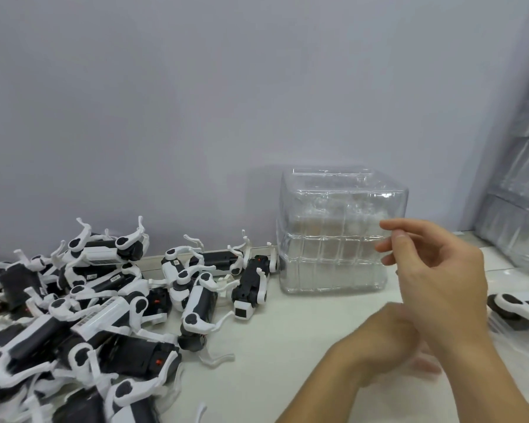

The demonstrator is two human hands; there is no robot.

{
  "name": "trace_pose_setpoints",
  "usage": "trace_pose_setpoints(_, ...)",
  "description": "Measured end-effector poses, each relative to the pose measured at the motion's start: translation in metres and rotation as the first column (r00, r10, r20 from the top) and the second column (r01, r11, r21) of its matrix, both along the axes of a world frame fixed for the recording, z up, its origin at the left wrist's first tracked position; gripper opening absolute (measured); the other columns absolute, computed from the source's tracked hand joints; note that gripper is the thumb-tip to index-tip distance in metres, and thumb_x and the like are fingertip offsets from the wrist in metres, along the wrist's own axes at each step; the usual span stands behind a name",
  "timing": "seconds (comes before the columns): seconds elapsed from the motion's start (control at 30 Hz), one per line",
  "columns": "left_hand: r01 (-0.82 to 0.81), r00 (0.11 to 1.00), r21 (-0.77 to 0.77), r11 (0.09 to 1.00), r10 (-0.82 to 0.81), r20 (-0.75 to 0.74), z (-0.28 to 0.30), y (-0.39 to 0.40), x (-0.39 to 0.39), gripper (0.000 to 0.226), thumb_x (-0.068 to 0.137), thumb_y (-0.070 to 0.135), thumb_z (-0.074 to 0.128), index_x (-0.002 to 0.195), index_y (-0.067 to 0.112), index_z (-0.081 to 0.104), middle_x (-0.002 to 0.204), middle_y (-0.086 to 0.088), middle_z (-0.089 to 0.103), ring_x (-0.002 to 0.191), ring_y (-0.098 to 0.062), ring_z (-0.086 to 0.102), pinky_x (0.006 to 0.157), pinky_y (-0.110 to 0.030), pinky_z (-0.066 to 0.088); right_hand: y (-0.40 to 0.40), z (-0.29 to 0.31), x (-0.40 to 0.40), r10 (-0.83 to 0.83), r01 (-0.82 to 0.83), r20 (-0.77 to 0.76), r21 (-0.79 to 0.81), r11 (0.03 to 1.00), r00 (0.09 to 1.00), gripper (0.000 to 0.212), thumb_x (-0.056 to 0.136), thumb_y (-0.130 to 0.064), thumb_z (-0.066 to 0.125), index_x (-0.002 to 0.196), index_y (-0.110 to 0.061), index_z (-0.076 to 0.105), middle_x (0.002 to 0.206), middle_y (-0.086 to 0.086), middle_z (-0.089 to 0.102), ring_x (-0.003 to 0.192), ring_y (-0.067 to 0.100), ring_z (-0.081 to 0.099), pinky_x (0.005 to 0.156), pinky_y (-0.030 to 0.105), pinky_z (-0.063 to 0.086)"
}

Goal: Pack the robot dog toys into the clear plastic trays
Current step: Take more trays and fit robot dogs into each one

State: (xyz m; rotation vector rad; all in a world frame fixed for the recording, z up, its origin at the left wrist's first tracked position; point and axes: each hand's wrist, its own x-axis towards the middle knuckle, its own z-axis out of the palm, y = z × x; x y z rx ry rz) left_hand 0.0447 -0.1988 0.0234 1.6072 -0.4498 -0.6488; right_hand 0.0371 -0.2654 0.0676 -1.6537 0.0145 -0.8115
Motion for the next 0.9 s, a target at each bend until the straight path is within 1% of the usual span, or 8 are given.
trace_pose_setpoints(0.13, -0.456, 0.851, 0.068, 0.887, 0.412, 0.325, 0.007, 0.023, 0.019, 0.035, 0.081, -0.007, 0.036, 0.083, 0.002, 0.069, 0.075, -0.007, 0.067, 0.063, -0.020, 0.065, 0.069, -0.035, 0.055, 0.001, -0.007, 0.004, -0.064, 0.064, -0.006, 0.081, 0.995, 0.998, 0.027, 0.093, -0.012, 0.056, 0.084, -0.031, 0.072, 0.073, -0.012, 0.072, 0.066, 0.008, 0.066, 0.059, 0.015, 0.049)
trace_pose_setpoints(0.23, -0.633, 0.484, -0.127, 0.764, 0.518, 0.705, 0.038, 0.051, 0.027, 0.028, 0.071, 0.001, 0.038, 0.068, 0.012, 0.064, 0.062, 0.003, 0.061, 0.058, -0.010, 0.056, 0.057, -0.022, 0.044, 0.001, -0.012, 0.007, -0.065, 0.069, -0.041, 0.113, 0.991, 0.997, 0.028, 0.094, -0.011, 0.055, 0.085, -0.030, 0.072, 0.072, -0.012, 0.072, 0.063, 0.007, 0.064, 0.057, 0.015, 0.047)
trace_pose_setpoints(0.33, -0.703, 0.113, -0.237, 0.670, 0.435, 0.893, 0.071, 0.071, 0.042, 0.030, 0.072, 0.002, 0.045, 0.090, 0.016, 0.064, 0.091, 0.004, 0.061, 0.089, -0.013, 0.048, 0.076, -0.019, 0.036, 0.003, -0.016, 0.008, -0.031, 0.039, -0.064, 0.125, 0.991, 0.997, 0.028, 0.095, -0.011, 0.054, 0.085, -0.030, 0.072, 0.071, -0.011, 0.071, 0.063, 0.009, 0.063, 0.056, 0.015, 0.046)
trace_pose_setpoints(0.37, -0.733, 0.099, -0.175, 0.657, 0.357, 0.929, 0.081, 0.076, 0.049, 0.035, 0.076, 0.006, 0.051, 0.106, 0.018, 0.062, 0.110, 0.003, 0.059, 0.104, -0.017, 0.043, 0.087, -0.022, 0.035, 0.004, -0.017, 0.009, -0.020, 0.029, -0.068, 0.126, 0.992, 0.997, 0.028, 0.095, -0.011, 0.054, 0.085, -0.030, 0.072, 0.071, -0.010, 0.071, 0.063, 0.010, 0.062, 0.055, 0.014, 0.045)
trace_pose_setpoints(0.43, -0.778, 0.271, 0.129, 0.615, 0.143, 0.952, 0.095, 0.085, 0.064, 0.050, 0.085, 0.025, 0.063, 0.133, 0.027, 0.048, 0.142, 0.007, 0.043, 0.129, -0.020, 0.028, 0.103, -0.033, 0.027, 0.005, -0.019, 0.010, 0.002, 0.009, -0.082, 0.126, 0.992, 0.997, 0.029, 0.095, -0.011, 0.054, 0.085, -0.030, 0.072, 0.072, -0.010, 0.071, 0.063, 0.012, 0.062, 0.053, 0.013, 0.044)
trace_pose_setpoints(0.53, -0.712, 0.511, 0.426, 0.558, -0.005, 0.860, 0.102, 0.093, 0.083, 0.043, 0.092, 0.042, 0.065, 0.132, 0.030, 0.053, 0.145, 0.011, 0.044, 0.137, -0.020, 0.030, 0.099, -0.034, 0.020, 0.006, -0.023, 0.011, 0.029, -0.017, -0.112, 0.103, 0.994, 0.993, 0.029, 0.095, -0.012, 0.054, 0.085, -0.031, 0.072, 0.073, -0.010, 0.071, 0.067, 0.013, 0.064, 0.059, 0.018, 0.049)
trace_pose_setpoints(0.7, -0.703, 0.522, 0.193, 0.685, 0.311, 0.795, 0.117, 0.093, 0.092, 0.026, 0.091, 0.024, 0.071, 0.117, 0.024, 0.066, 0.135, 0.002, 0.056, 0.131, -0.020, 0.046, 0.109, -0.033, 0.033, 0.007, -0.028, 0.013, 0.048, -0.036, -0.156, 0.079, 0.996, 0.987, 0.027, 0.095, -0.013, 0.054, 0.087, -0.033, 0.071, 0.075, -0.013, 0.072, 0.074, 0.009, 0.066, 0.068, 0.027, 0.047)
trace_pose_setpoints(0.9, -0.725, 0.436, 0.007, 0.688, 0.451, 0.779, 0.136, 0.093, 0.076, 0.020, 0.094, 0.026, 0.065, 0.114, 0.022, 0.065, 0.128, 0.004, 0.059, 0.118, -0.008, 0.050, 0.088, -0.016, 0.030, 0.013, -0.026, 0.013, 0.176, -0.142, -0.170, 0.196, 0.970, 0.970, 0.016, 0.097, -0.020, 0.059, 0.103, -0.030, 0.070, 0.087, -0.012, 0.075, 0.082, 0.009, 0.071, 0.073, 0.027, 0.053)
